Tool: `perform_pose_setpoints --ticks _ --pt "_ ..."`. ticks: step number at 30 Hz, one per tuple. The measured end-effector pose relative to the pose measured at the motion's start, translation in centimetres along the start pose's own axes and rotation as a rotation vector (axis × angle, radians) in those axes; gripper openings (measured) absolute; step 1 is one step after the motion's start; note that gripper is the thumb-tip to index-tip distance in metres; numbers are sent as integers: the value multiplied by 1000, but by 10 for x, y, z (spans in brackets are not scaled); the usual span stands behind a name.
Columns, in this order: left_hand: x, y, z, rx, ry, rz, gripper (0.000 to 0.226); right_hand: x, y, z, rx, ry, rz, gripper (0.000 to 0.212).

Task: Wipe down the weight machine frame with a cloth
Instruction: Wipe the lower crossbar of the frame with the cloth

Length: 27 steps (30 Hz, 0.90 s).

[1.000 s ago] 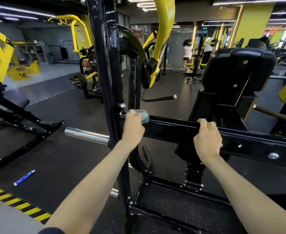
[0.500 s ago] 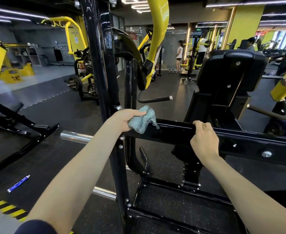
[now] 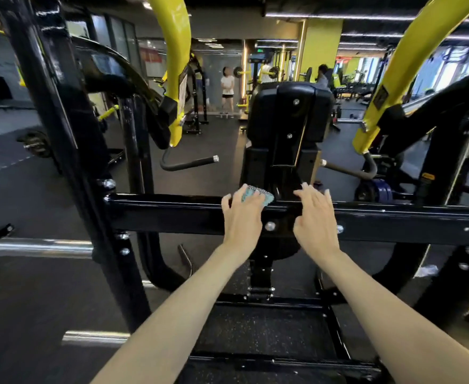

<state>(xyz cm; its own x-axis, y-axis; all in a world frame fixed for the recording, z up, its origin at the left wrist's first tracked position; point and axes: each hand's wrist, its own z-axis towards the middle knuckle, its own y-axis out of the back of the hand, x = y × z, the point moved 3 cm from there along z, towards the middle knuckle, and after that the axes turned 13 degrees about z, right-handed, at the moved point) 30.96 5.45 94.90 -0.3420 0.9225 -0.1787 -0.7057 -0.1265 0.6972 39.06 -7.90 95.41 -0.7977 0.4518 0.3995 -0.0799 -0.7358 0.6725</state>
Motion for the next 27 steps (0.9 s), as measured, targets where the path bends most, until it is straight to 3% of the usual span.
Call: perform_pose_setpoints --ticks 3,5,7,11,15,17,18,20,21,24,27 --pt "1 -15 -2 82 -120 -38 43 -42 28 -6 -33 -87 11 61" --pt "15 -18 -8 -42 4 -1 45 -68 43 -10 0 -133 3 63" --pt "-6 -21 -10 -60 118 -7 44 -89 54 -15 42 -177 -34 69" --pt "-112 -45 4 24 -144 -153 38 -113 67 -20 102 -141 -108 76" --pt "-123 -59 4 41 -378 129 43 -125 79 -15 164 -50 -160 78" --pt "-86 -53 -1 28 -310 188 39 -128 80 -12 204 -39 -137 75" --pt "-67 -46 -7 59 -171 152 41 -128 78 -12 232 -29 -125 72" --pt "-52 -41 -14 -75 95 19 46 -125 69 -13 267 -23 -121 71" --pt "-64 -40 -14 -130 100 0 41 -124 64 -12 276 -35 -132 75" --pt "-143 -51 -1 27 4 -157 38 -120 55 -7 292 -65 -215 97" --pt "-161 -71 0 96 -208 -92 45 -121 53 -4 242 -22 -287 93"
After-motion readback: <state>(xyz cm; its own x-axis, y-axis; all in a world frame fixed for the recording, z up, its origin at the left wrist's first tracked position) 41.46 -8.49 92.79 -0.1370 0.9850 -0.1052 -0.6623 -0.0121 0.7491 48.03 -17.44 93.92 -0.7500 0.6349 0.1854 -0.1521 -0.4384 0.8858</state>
